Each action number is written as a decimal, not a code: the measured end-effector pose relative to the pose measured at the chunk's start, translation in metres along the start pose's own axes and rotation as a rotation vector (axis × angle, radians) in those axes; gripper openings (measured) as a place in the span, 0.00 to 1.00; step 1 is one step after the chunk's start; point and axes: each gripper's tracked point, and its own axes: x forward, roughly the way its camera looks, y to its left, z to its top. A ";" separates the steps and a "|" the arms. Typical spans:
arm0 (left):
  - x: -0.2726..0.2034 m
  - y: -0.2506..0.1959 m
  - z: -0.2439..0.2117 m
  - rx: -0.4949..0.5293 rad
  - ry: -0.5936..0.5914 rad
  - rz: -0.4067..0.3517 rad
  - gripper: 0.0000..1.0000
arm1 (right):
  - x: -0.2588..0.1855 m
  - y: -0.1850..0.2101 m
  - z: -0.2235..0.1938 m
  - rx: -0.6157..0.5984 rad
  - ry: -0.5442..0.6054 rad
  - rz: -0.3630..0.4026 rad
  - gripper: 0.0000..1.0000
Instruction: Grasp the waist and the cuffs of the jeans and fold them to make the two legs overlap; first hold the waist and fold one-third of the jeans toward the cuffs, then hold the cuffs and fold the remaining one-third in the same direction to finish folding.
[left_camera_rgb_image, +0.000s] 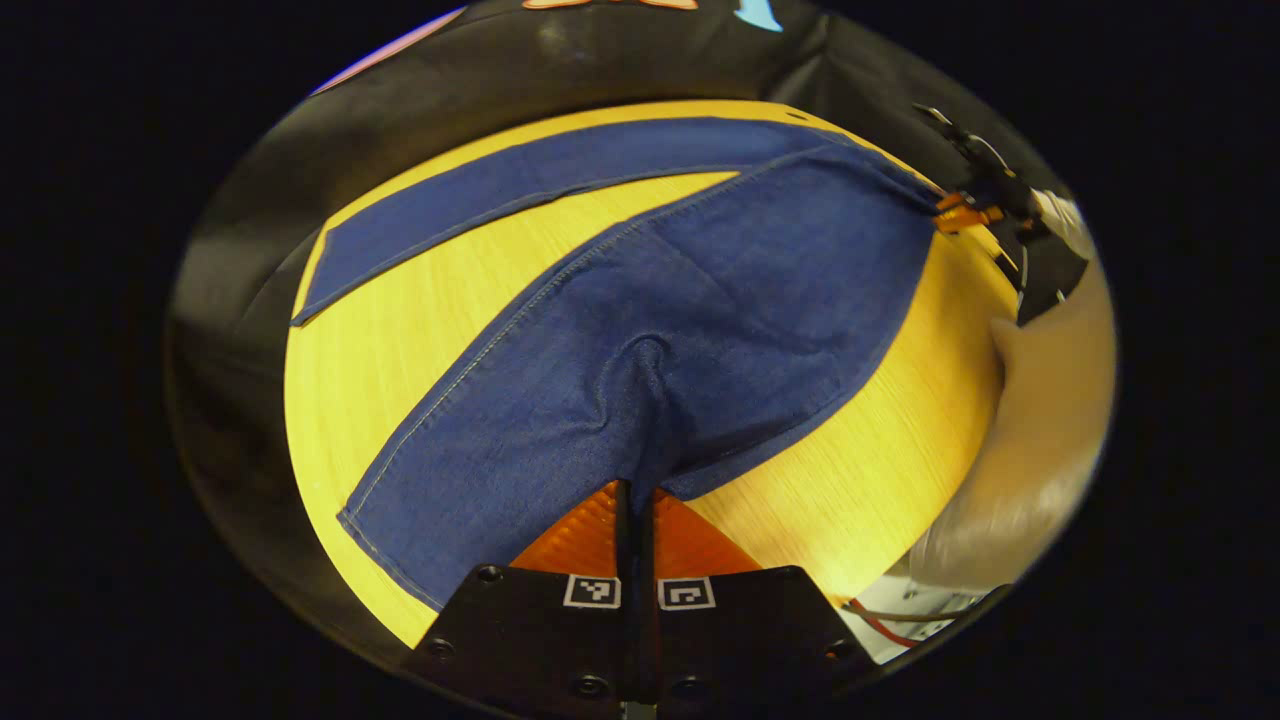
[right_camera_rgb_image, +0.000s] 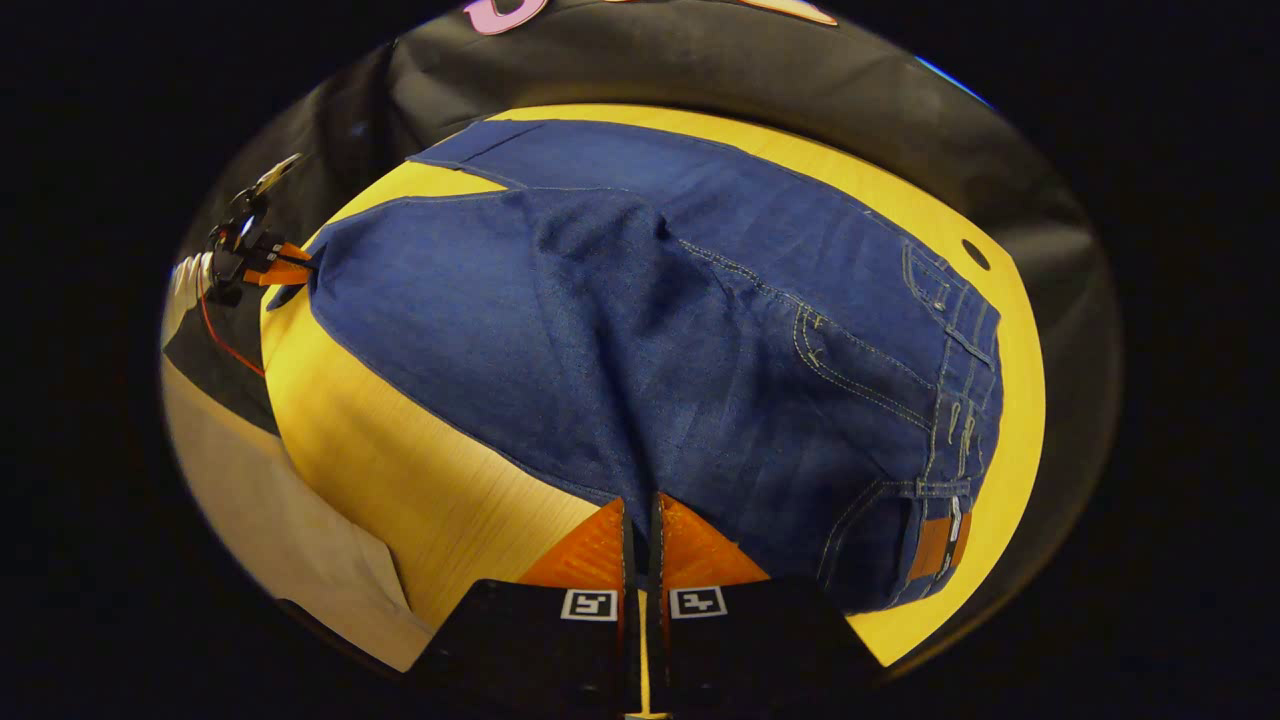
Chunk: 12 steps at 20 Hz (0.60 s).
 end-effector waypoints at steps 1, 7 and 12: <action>0.000 0.003 0.007 -0.054 -0.034 0.031 0.00 | -0.002 -0.003 0.002 0.014 -0.016 -0.026 0.05; -0.021 0.027 0.060 -0.316 -0.270 0.176 0.00 | -0.031 -0.016 0.058 0.174 -0.202 -0.146 0.04; -0.051 0.049 0.127 -0.330 -0.390 0.272 0.00 | -0.055 -0.047 0.114 0.223 -0.301 -0.196 0.04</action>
